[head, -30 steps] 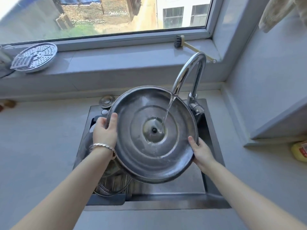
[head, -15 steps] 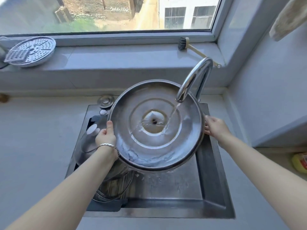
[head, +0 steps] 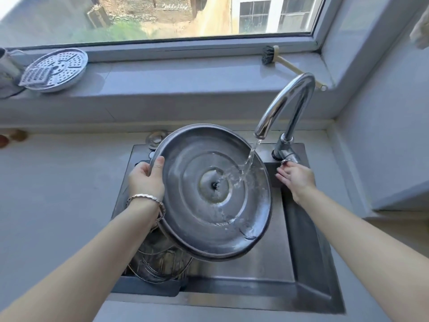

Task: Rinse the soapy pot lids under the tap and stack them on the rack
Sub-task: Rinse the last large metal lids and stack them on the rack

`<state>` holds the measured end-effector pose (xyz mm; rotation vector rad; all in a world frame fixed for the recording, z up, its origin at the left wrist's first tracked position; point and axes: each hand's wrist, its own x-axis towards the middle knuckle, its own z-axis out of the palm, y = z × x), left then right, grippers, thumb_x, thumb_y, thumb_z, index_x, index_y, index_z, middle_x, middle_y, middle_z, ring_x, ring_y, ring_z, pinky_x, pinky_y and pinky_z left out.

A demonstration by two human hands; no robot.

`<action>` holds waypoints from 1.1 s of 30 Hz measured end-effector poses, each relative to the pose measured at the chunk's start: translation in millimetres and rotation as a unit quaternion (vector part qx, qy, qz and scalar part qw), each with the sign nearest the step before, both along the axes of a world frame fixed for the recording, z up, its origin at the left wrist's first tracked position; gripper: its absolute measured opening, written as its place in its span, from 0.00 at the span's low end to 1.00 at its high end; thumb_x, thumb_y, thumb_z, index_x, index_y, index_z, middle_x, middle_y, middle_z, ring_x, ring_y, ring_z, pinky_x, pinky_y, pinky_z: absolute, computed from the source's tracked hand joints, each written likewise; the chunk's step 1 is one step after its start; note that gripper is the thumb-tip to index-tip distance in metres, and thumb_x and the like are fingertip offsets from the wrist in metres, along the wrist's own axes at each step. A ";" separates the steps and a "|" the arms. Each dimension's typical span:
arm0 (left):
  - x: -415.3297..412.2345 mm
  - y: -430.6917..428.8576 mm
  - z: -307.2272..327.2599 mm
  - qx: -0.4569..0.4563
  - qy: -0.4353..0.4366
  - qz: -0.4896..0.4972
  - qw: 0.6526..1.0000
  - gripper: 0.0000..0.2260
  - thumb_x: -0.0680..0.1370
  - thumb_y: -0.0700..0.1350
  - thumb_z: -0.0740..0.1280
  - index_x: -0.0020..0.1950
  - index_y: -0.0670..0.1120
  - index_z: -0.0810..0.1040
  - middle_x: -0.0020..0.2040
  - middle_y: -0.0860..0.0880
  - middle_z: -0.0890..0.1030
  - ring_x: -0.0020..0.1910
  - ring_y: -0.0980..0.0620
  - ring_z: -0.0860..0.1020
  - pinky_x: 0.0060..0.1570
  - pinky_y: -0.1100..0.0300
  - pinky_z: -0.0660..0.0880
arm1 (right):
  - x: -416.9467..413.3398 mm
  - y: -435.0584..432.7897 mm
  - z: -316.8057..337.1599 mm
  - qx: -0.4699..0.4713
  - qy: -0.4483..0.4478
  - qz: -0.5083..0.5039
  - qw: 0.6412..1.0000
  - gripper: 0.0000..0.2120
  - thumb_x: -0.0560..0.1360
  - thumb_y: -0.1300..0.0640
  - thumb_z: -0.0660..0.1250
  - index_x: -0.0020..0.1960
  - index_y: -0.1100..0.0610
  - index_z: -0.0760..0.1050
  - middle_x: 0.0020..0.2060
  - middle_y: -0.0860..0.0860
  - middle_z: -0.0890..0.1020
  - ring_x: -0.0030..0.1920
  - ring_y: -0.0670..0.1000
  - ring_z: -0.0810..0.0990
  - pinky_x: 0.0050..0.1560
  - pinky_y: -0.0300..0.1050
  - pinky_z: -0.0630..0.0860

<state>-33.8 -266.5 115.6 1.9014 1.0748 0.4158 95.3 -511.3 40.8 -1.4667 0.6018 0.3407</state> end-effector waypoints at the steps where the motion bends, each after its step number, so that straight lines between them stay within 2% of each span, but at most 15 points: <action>1: -0.6 -1.2 3.5 0.002 -0.002 -0.005 1.000 0.18 0.78 0.50 0.62 0.32 0.44 0.62 0.28 0.48 0.63 0.27 0.51 0.61 0.20 0.68 0.60 | -0.9 -1.0 1.3 -0.017 0.001 0.029 0.999 0.15 0.77 0.71 0.54 0.61 0.67 0.72 0.59 0.67 0.75 0.63 0.65 0.73 0.62 0.51 0.73; 3: -0.6 -3.9 10.2 0.017 -0.004 -0.030 0.999 0.18 0.78 0.49 0.62 0.32 0.44 0.63 0.28 0.48 0.63 0.27 0.51 0.61 0.21 0.67 0.61 | -2.6 -5.9 -0.4 -0.110 -0.004 0.138 0.984 0.09 0.73 0.63 0.60 0.43 0.52 0.77 0.42 0.59 0.77 0.60 0.66 0.74 0.48 0.46 0.73; 4: 0.0 -5.1 13.2 0.024 0.000 -0.048 0.999 0.18 0.78 0.48 0.62 0.31 0.44 0.63 0.27 0.48 0.63 0.27 0.50 0.61 0.22 0.67 0.60 | -6.7 -8.7 1.1 -0.171 -0.016 0.215 0.961 0.07 0.70 0.59 0.61 0.38 0.50 0.75 0.38 0.54 0.75 0.48 0.62 0.76 0.43 0.45 0.70; 5: 1.0 -6.9 17.2 0.030 0.011 -0.064 0.997 0.18 0.78 0.48 0.62 0.30 0.44 0.63 0.27 0.48 0.63 0.27 0.50 0.62 0.24 0.66 0.60 | -13.9 -9.7 5.6 -0.228 -0.020 0.286 0.930 0.07 0.71 0.59 0.61 0.42 0.51 0.77 0.41 0.52 0.77 0.46 0.52 0.71 0.45 0.45 0.70; 7: 4.8 -10.2 24.4 0.029 0.039 -0.090 0.995 0.18 0.77 0.46 0.63 0.30 0.44 0.63 0.27 0.47 0.65 0.29 0.47 0.65 0.29 0.59 0.66 | -29.7 -7.8 15.3 -0.311 -0.058 0.387 0.866 0.16 0.76 0.60 0.59 0.62 0.59 0.75 0.59 0.53 0.78 0.62 0.54 0.74 0.60 0.44 0.69; 8: 7.4 -12.0 28.3 0.012 0.053 -0.105 0.993 0.16 0.76 0.46 0.63 0.30 0.43 0.64 0.28 0.45 0.68 0.29 0.45 0.70 0.32 0.57 0.72 | -38.5 -4.9 22.0 -0.321 -0.084 0.416 0.847 0.17 0.77 0.60 0.59 0.64 0.60 0.74 0.62 0.53 0.77 0.63 0.53 0.74 0.62 0.42 0.67; 10: 12.6 -18.9 37.5 -0.056 0.075 -0.134 0.986 0.10 0.75 0.43 0.63 0.35 0.42 0.67 0.33 0.40 0.72 0.26 0.45 0.78 0.34 0.49 0.81 | -56.4 2.6 41.3 -0.298 -0.122 0.460 0.828 0.13 0.78 0.56 0.58 0.55 0.59 0.79 0.54 0.52 0.82 0.56 0.52 0.78 0.57 0.44 0.71; 12: 17.4 -30.9 48.0 -0.119 0.094 -0.160 0.975 0.06 0.76 0.39 0.62 0.39 0.42 0.69 0.34 0.39 0.75 0.20 0.51 0.79 0.29 0.53 0.81 | -72.3 10.3 66.2 -0.268 -0.152 0.496 0.812 0.15 0.79 0.50 0.57 0.42 0.55 0.78 0.37 0.48 0.81 0.41 0.49 0.78 0.45 0.44 0.71; 14: 23.9 -43.5 58.3 -0.155 0.103 -0.176 0.967 0.06 0.77 0.37 0.61 0.40 0.40 0.69 0.34 0.39 0.76 0.18 0.53 0.77 0.25 0.55 0.79 | -85.0 16.5 88.7 -0.218 -0.181 0.521 0.805 0.14 0.78 0.44 0.57 0.52 0.49 0.77 0.42 0.44 0.79 0.45 0.44 0.77 0.47 0.40 0.71; 16: 30.5 -53.3 66.2 -0.191 0.105 -0.184 0.958 0.07 0.77 0.36 0.60 0.39 0.38 0.69 0.33 0.38 0.76 0.17 0.50 0.77 0.24 0.54 0.79 | -93.1 20.3 106.5 -0.213 -0.214 0.538 0.787 0.20 0.74 0.41 0.62 0.63 0.48 0.72 0.49 0.45 0.79 0.49 0.44 0.78 0.52 0.40 0.73; 20: 33.6 -70.2 73.0 -0.190 0.102 -0.232 0.949 0.07 0.78 0.39 0.58 0.42 0.38 0.69 0.37 0.38 0.78 0.29 0.44 0.80 0.30 0.51 0.81 | -100.1 23.4 114.2 -0.345 -0.360 0.503 0.706 0.11 0.73 0.54 0.67 0.55 0.54 0.75 0.37 0.49 0.79 0.38 0.54 0.78 0.39 0.46 0.73; 25: 19.9 -76.7 66.4 -0.154 0.052 -0.271 0.949 0.16 0.81 0.50 0.54 0.37 0.43 0.68 0.39 0.44 0.77 0.39 0.43 0.80 0.41 0.51 0.80 | -86.2 14.6 113.2 -0.361 -0.373 0.424 0.742 0.02 0.73 0.59 0.66 0.43 0.57 0.76 0.33 0.52 0.80 0.36 0.55 0.76 0.37 0.47 0.71; 28: 1.9 -68.4 50.7 -0.158 0.087 -0.266 0.947 0.12 0.80 0.45 0.56 0.38 0.44 0.69 0.38 0.47 0.76 0.40 0.44 0.78 0.38 0.55 0.77 | -76.7 13.1 115.8 -0.353 -0.329 0.407 0.776 0.04 0.71 0.58 0.67 0.38 0.55 0.75 0.29 0.47 0.77 0.33 0.51 0.74 0.34 0.38 0.69; 30: -11.0 -59.8 38.4 -0.157 0.108 -0.247 0.950 0.10 0.79 0.42 0.57 0.38 0.44 0.69 0.38 0.47 0.77 0.38 0.47 0.78 0.39 0.56 0.78 | -75.0 15.4 116.8 -0.347 -0.307 0.415 0.783 0.04 0.70 0.57 0.68 0.39 0.58 0.78 0.30 0.51 0.79 0.34 0.52 0.76 0.37 0.44 0.71; 33: -29.5 -49.7 25.3 -0.185 0.108 -0.202 0.956 0.07 0.79 0.39 0.57 0.40 0.42 0.69 0.38 0.45 0.77 0.33 0.51 0.76 0.32 0.61 0.75 | -78.4 17.1 119.4 -0.342 -0.305 0.410 0.789 0.07 0.70 0.57 0.68 0.33 0.55 0.77 0.24 0.47 0.74 0.29 0.48 0.71 0.31 0.43 0.66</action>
